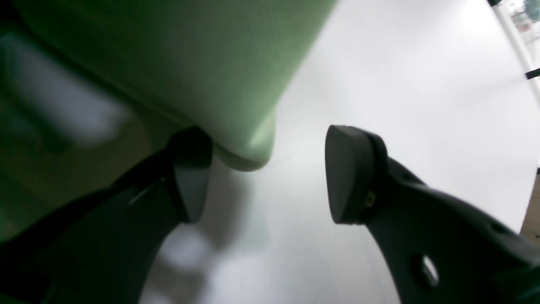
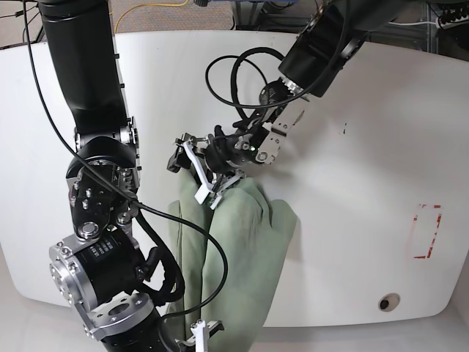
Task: Layout the t-shirt on the table in an organized manner, then fold the t-shirt properly
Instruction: 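Grasp the raised shirt fabric with the left gripper next to the right gripper, then stretch the shirt between both grippers, pulling the left gripper away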
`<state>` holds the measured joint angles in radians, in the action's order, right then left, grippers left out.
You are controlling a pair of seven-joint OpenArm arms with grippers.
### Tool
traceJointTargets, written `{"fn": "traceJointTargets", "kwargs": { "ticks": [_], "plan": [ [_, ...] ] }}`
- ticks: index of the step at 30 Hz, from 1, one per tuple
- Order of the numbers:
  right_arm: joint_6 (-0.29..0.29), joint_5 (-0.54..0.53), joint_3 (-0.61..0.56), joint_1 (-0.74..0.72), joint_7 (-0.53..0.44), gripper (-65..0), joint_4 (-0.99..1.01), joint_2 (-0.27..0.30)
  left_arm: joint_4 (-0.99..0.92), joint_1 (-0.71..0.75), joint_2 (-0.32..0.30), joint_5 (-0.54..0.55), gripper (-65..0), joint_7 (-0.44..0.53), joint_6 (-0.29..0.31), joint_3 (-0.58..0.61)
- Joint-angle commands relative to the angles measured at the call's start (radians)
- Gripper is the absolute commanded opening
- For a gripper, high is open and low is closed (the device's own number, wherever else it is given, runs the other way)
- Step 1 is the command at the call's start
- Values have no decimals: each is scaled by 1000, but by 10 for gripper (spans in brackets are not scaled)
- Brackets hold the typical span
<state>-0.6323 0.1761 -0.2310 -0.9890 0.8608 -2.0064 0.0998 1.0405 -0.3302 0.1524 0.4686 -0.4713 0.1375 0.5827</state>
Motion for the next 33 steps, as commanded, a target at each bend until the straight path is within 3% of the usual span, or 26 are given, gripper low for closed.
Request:
{"fn": "traceJointTargets", "kwargs": {
  "ticks": [1,8,13,16,22,28,33],
  "plan": [
    [16,4,5,-38,-25,-650,-7,1,-39,-50,5,-21,-250,36,-40,-2],
    [16,4,6,-38,-25,-650,-7,1,-122,-74,5,2,-251,161,-85,56],
    [16,4,6,-38,-25,-650,-9,1,-150,-89,5,6,-285,173,-86,81],
    [16,4,6,-38,-25,-650,-9,1,-173,-89,5,6,-381,176,-86,79],
    [16,4,6,-38,-25,-650,-9,1,-184,-89,5,6,-646,213,-86,79],
    [18,4,8,-38,-25,-650,-9,5,-138,-83,5,8,-650,208,-86,78],
    [21,30,9,-37,-25,-650,-4,8,27,-7,-93,11,-650,208,-86,70]
  ]
}}
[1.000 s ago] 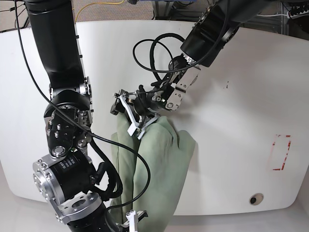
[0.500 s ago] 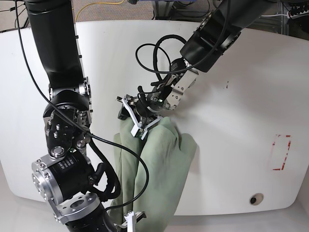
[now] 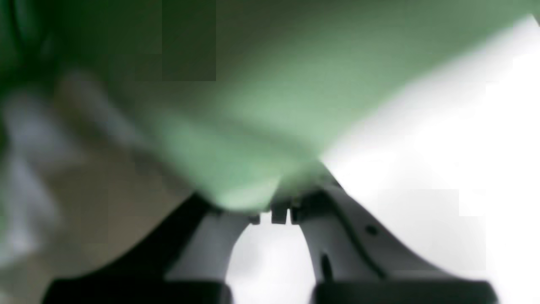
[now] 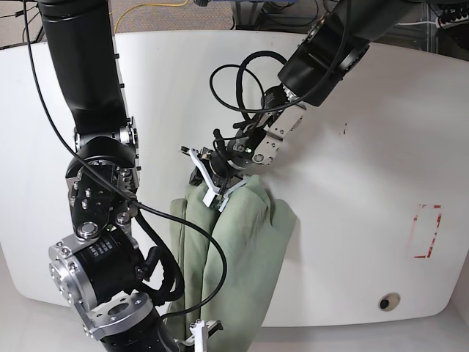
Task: Layout the t-shirt on the table in an organized manner, then fold the t-shirt properly
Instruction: 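Stretch the shirt between both grippers, pulling the left gripper away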
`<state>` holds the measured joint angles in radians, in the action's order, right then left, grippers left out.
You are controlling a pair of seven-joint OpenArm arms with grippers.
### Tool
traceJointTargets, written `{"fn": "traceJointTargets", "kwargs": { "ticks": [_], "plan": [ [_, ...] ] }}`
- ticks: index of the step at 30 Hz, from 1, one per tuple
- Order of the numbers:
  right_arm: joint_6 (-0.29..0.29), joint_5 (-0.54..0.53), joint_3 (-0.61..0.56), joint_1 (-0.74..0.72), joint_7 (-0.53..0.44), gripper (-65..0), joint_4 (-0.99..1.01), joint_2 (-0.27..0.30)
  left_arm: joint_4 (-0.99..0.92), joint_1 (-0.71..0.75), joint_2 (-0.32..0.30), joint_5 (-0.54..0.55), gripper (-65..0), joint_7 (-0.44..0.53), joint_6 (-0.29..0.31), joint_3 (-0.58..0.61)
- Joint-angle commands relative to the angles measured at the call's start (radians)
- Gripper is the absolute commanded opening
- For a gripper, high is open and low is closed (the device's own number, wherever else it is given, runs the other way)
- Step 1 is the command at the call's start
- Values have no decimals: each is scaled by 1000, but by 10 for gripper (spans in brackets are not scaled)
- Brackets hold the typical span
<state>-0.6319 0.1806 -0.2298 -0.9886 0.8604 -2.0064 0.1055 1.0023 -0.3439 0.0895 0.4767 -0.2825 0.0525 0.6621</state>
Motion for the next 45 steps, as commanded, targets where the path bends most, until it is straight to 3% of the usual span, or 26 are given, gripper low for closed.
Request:
{"fn": "traceJointTargets", "kwargs": {
  "ticks": [1,10,16,21,28,34,40,45],
  "plan": [
    [20,52,8,-34,-25,-650,-3,3,115,27,-56,3,-650,15,0,-17],
    [14,161,31,33,-25,-648,-3,17,450,193,-268,3,-650,-97,10,-141],
    [14,167,88,86,-25,-648,0,24,677,339,-399,3,-650,-159,86,-276],
    [14,168,128,121,-23,-648,16,33,817,449,-468,3,-650,-197,151,-413],
    [14,168,177,164,-23,-648,28,63,956,578,-492,3,-650,-280,271,-697],
    [16,168,198,167,-23,-648,98,67,996,579,-491,4,-650,-360,409,-950],
    [14,168,224,124,-23,-648,192,87,996,417,-494,4,-650,-489,502,-1134],
    [14,167,226,47,-25,-648,290,105,996,217,-520,4,-650,-644,564,-1214]
  ]
}}
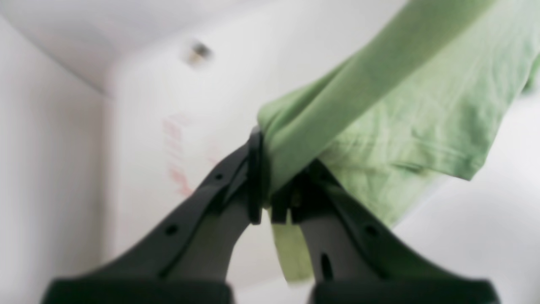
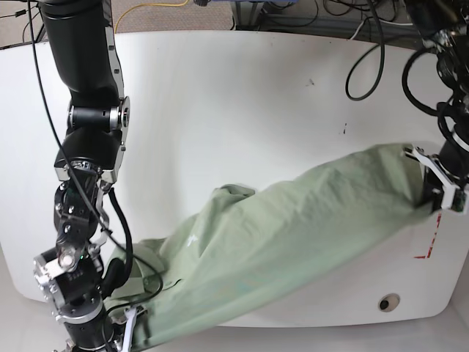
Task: Layout the t-shirt on the table in an organized manner, then fold the t-shirt properly
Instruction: 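Stretch the shirt between both grippers, pulling the left gripper away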
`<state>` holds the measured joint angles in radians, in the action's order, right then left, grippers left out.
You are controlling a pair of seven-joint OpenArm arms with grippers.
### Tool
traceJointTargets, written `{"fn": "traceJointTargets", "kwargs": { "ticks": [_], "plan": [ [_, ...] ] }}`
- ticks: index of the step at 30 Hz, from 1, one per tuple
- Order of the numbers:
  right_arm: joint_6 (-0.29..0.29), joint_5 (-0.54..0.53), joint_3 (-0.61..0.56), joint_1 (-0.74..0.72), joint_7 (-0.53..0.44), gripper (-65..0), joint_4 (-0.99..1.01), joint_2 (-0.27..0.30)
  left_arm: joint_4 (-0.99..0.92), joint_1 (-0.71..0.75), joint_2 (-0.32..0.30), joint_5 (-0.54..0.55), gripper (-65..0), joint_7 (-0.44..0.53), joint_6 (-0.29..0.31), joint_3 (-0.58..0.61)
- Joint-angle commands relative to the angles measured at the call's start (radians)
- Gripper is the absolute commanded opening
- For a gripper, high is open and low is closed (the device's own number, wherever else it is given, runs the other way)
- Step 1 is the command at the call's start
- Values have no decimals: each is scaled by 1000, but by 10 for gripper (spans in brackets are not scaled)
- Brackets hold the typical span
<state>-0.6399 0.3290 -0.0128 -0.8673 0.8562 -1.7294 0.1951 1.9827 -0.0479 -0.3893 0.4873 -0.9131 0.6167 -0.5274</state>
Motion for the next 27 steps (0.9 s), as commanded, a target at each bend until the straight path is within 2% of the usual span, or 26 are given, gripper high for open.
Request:
{"fn": "traceJointTargets", "kwargs": {
  "ticks": [1,4,7,12,17,22,24,27],
  "plan": [
    [22,19,9,-96,-21,-648,38,17,16,-134,-60,-6,-650,-54,16,-30],
    [22,17,9,-160,-21,-648,101,25,14,-284,-86,-8,-650,-157,42,-32],
    [22,11,9,-220,-21,-648,164,47,11,-432,-89,-11,-650,-234,44,-21],
    [21,11,6,-312,-22,-648,213,51,10,-651,-90,-14,-650,-352,44,3],
    [21,15,3,-367,-18,-648,217,56,8,-806,-90,-14,-650,-453,44,42],
    [-19,17,6,-343,57,-648,174,96,8,-817,-86,-14,-650,-483,44,63],
    [-54,14,7,-283,97,-648,127,117,8,-766,-89,-14,-650,-483,44,57],
    [-58,19,9,-195,117,-648,76,134,8,-689,-89,-12,-650,-483,44,40]
  ]
}}
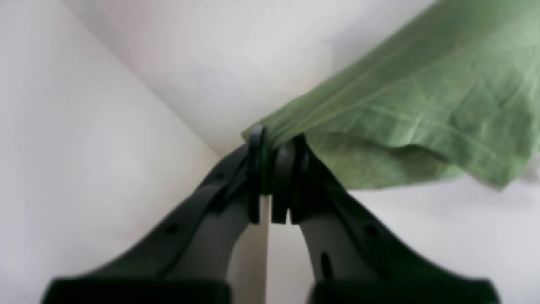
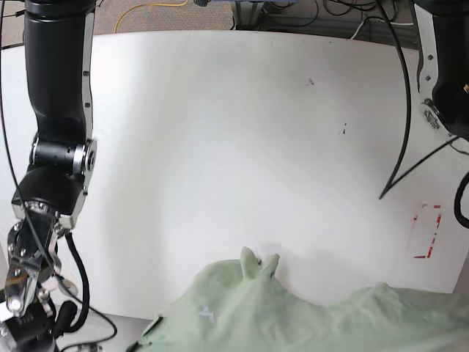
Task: Layout the t-shirt on the table in an organized manner, then fold the t-shirt properly
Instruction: 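Stretch the shirt between both grippers, pulling the left gripper away, then release the shirt with the left gripper and regrasp its fabric nearby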
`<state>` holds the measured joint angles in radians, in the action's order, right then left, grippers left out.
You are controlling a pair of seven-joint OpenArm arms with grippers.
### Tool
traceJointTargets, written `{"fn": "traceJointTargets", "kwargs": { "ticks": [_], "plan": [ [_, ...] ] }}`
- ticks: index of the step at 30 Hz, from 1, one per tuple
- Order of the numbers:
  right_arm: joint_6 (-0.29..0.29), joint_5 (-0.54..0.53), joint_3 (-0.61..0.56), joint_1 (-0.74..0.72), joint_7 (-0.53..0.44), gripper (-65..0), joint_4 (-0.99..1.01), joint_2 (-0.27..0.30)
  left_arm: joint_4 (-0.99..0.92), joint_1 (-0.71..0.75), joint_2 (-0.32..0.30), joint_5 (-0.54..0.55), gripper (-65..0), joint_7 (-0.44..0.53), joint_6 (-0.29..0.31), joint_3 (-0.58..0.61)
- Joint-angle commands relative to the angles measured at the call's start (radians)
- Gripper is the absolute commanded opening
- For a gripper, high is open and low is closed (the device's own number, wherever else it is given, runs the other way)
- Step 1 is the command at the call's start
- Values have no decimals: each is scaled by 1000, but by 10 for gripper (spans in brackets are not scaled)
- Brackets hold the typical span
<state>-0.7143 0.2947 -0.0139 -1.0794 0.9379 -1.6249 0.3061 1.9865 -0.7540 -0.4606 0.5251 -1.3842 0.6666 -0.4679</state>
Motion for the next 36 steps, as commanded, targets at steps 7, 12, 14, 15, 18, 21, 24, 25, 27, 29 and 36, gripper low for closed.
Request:
{"fn": "traceJointTargets", "kwargs": {
  "ticks": [7,12,14,15,18,21,24,25,27,29,36],
  "plan": [
    [16,54,99,344,40,-648,-243,41,4,239,-13,-49,-650,-12,-1,-45],
    [16,54,156,581,40,-648,-343,34,4,411,-11,-47,-650,-12,0,-82],
    [16,54,176,663,40,-648,-366,18,4,472,-11,-47,-650,-12,0,-99],
    [16,54,205,726,40,-648,-384,8,4,518,-11,-47,-650,-12,0,-114],
    [16,50,262,839,39,-648,-395,-29,4,604,-11,-47,-650,-12,9,-125],
    [16,50,305,928,39,-648,-397,-64,6,678,-11,-47,-650,-12,32,-127],
    [16,51,337,1010,39,-648,-395,-98,6,746,-11,-49,-650,-11,32,-142],
    [16,50,345,1031,37,-648,-395,-109,6,764,-11,-49,-650,-8,32,-148],
    [16,50,355,1076,33,-648,-395,-135,6,805,-10,-49,-650,9,32,-154],
    [16,53,365,1106,33,-648,-395,-158,6,841,-10,-49,-650,26,32,-154],
    [16,53,366,1149,33,-648,-395,-173,6,884,47,-47,-650,50,32,-151]
  ]
}}
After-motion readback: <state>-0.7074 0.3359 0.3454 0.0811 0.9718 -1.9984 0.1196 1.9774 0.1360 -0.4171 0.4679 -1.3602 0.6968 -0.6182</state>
